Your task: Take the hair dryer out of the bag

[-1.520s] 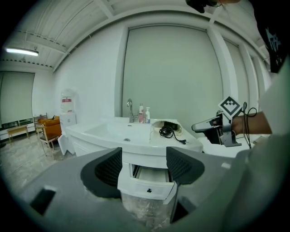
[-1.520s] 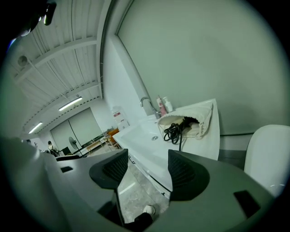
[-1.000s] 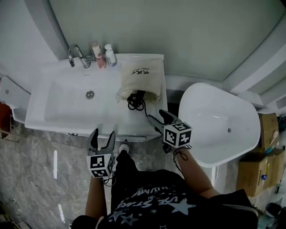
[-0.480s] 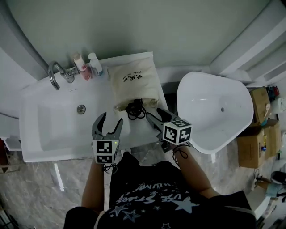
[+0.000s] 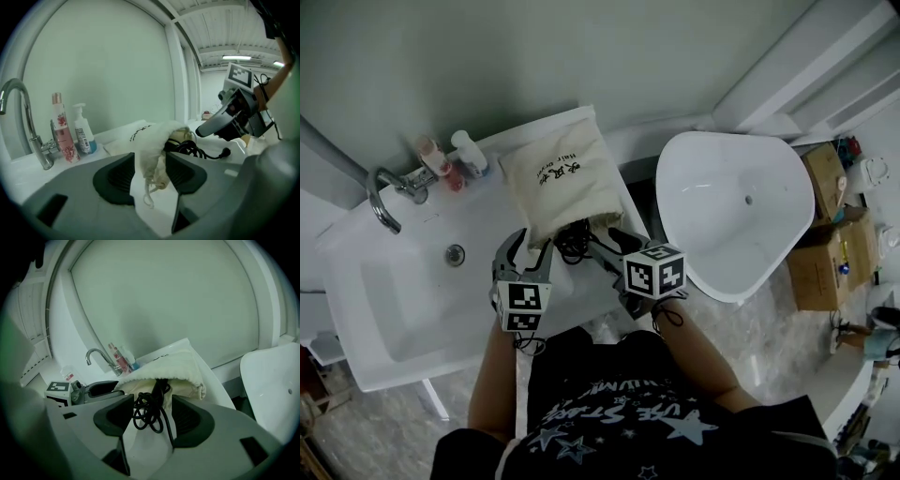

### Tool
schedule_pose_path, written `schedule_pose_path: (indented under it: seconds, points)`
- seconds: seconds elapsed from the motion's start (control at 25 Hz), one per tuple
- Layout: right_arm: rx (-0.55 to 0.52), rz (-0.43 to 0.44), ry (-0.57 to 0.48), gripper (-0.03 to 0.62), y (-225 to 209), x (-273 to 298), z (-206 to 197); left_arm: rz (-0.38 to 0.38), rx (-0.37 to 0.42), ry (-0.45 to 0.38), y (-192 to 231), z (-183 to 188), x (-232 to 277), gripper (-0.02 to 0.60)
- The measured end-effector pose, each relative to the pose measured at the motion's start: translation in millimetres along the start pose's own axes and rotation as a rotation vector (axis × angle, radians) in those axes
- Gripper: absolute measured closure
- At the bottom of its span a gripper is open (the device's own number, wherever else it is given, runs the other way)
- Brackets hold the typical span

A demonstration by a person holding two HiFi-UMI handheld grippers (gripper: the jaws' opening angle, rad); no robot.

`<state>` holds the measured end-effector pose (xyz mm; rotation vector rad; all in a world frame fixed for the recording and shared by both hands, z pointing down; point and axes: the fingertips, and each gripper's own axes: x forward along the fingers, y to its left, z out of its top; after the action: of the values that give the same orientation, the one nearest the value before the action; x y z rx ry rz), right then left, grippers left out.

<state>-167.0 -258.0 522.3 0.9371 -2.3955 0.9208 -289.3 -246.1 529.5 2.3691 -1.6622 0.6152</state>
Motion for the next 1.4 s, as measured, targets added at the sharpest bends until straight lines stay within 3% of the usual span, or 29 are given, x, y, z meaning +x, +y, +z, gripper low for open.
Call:
schedule_pose_path:
  seconds: [0.12, 0.24, 0.76, 1.12, 1.28, 1.4]
  points:
    - [0.025, -0.008, 0.016, 0.355, 0.5, 10.9, -0.8, -0.027, 0.02, 0.013, 0.1, -4.6, 7.5, 0.448]
    - [0.038, -0.021, 0.041, 0.355, 0.2, 22.8, -1.4, -0.063, 0.035, -0.002, -1.8, -0.1, 10.7, 0.51]
    - [0.157, -0.046, 0.156, 0.303, -10.0, 70.6, 10.5, -0.137, 0.019, -0.035, -4.9, 9.0, 12.5, 0.529]
    - [0.098, -0.201, 0.257, 0.31, -29.2, 101.8, 3.5, -0.163, -0.005, -0.043, -8.8, 7.5, 13.9, 0.529]
    - [0.106, -0.213, 0.256, 0.315, -34.8, 108.3, 3.5, -0.163, -0.017, -0.047, -8.0, 8.5, 14.5, 0.529]
    - [0.081, -0.224, 0.255, 0.361, -37.0, 112.5, 3.1, -0.163, -0.02, -0.048, -6.4, 6.4, 15.6, 0.529]
